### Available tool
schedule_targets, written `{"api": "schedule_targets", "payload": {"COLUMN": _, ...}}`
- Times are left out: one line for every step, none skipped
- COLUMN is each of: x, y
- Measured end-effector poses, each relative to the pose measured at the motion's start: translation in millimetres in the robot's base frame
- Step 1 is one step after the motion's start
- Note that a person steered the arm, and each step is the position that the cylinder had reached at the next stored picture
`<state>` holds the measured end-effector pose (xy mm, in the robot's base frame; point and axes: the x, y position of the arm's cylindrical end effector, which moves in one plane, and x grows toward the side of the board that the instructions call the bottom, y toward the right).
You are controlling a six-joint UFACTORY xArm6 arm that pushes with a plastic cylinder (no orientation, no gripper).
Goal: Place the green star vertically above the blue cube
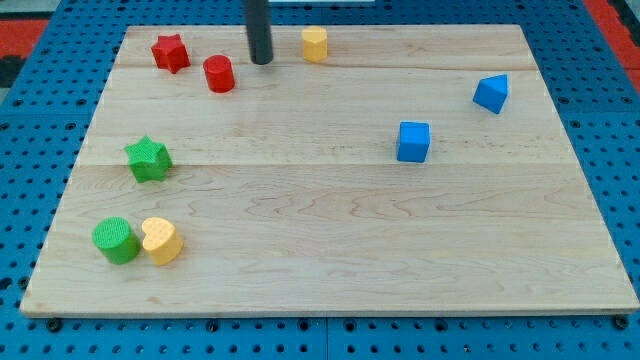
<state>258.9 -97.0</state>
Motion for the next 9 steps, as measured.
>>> {"api": "schedule_targets", "payload": {"x": 2.5, "y": -49.4}}
{"api": "schedule_targets", "payload": {"x": 47.1, "y": -58.0}}
{"api": "schedule_targets", "payload": {"x": 48.3, "y": -103.4}}
{"api": "schedule_targets", "payload": {"x": 33.3, "y": -140.8}}
{"api": "schedule_targets", "payload": {"x": 5.6, "y": -114.6}}
{"api": "schedule_targets", "payload": {"x": -4.5, "y": -107.7}}
{"api": "schedule_targets", "payload": {"x": -16.9, "y": -80.1}}
{"api": "schedule_targets", "payload": {"x": -21.2, "y": -64.7}}
{"api": "schedule_targets", "payload": {"x": -9.1, "y": -73.1}}
